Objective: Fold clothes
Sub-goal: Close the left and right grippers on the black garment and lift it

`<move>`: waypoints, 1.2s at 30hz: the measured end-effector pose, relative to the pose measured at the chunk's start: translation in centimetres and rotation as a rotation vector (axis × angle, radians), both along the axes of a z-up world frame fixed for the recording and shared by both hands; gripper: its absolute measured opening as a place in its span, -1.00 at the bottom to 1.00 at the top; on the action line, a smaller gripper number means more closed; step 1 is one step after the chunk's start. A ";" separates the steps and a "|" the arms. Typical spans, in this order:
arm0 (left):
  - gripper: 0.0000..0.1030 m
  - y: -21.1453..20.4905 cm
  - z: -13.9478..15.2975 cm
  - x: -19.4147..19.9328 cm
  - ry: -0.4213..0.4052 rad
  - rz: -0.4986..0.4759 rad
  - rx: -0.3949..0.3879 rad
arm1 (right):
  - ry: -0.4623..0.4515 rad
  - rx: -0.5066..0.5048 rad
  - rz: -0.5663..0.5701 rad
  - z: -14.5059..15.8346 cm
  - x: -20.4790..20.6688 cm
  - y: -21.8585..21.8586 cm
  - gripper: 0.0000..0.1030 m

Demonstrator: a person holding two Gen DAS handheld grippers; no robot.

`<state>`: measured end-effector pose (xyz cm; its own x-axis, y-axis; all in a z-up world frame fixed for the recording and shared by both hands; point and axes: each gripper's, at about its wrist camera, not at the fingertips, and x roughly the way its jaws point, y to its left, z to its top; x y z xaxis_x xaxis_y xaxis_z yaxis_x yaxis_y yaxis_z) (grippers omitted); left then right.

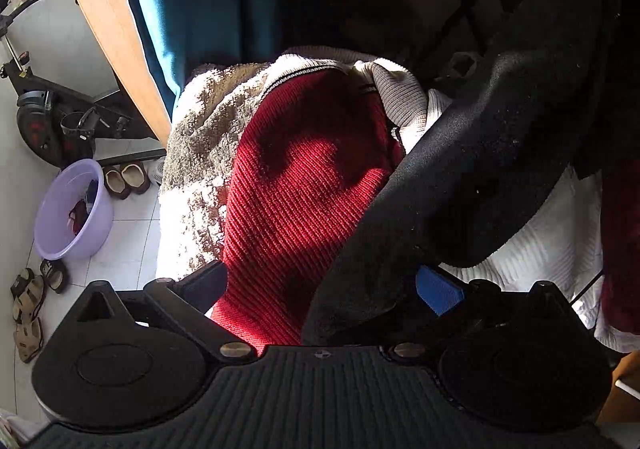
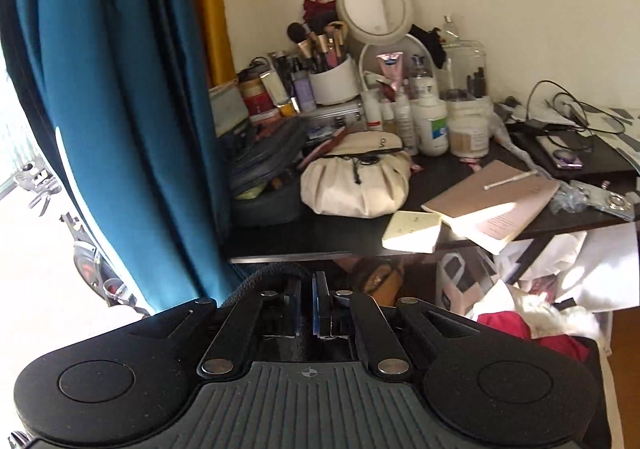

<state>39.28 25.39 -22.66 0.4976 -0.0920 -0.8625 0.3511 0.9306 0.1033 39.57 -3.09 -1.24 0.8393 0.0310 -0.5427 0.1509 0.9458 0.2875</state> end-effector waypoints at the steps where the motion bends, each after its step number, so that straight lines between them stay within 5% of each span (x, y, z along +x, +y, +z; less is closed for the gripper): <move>1: 0.99 -0.7 -0.4 0.0 -0.004 -0.033 0.016 | 0.001 0.006 -0.018 0.0 -0.6 -0.4 -0.91; 8: 0.99 -7.0 -3.1 -1.6 -0.069 -0.288 0.169 | -0.046 -0.010 -0.070 1.8 -3.6 -2.2 -0.95; 15: 0.97 -10.0 -6.5 -2.1 -0.065 -0.313 0.296 | -0.065 -0.038 -0.070 3.2 -4.9 -3.1 -0.95; 16: 0.79 -10.0 -7.1 -2.0 -0.052 -0.303 0.315 | -0.054 -0.036 -0.077 3.1 -5.1 -3.2 -0.95; 17: 0.15 -9.8 -7.4 -1.9 -0.029 -0.294 0.309 | -0.049 -0.027 -0.085 3.0 -5.3 -3.3 -0.95; 18: -0.15 -9.5 -7.6 -1.8 -0.006 -0.283 0.294 | -0.044 -0.017 -0.092 3.0 -5.5 -3.5 -0.95; 22: -0.79 -6.7 -5.8 -2.2 -0.016 -0.168 0.120 | -0.036 -0.025 -0.107 2.7 -6.4 -4.0 -0.95; 30: -0.86 1.7 3.2 -2.5 -0.149 0.252 -0.248 | 0.015 -0.004 -0.161 1.3 -7.9 -6.0 -0.95; 36: -0.87 4.7 11.6 -1.4 -0.373 0.336 -0.370 | -0.002 0.035 -0.148 0.8 -8.1 -5.9 -0.95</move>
<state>37.91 30.06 -11.05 0.8127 -0.1374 -0.5662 0.0352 0.9816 -0.1876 31.47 -8.97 -0.47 0.8372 -0.0739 -0.5418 0.2871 0.9027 0.3206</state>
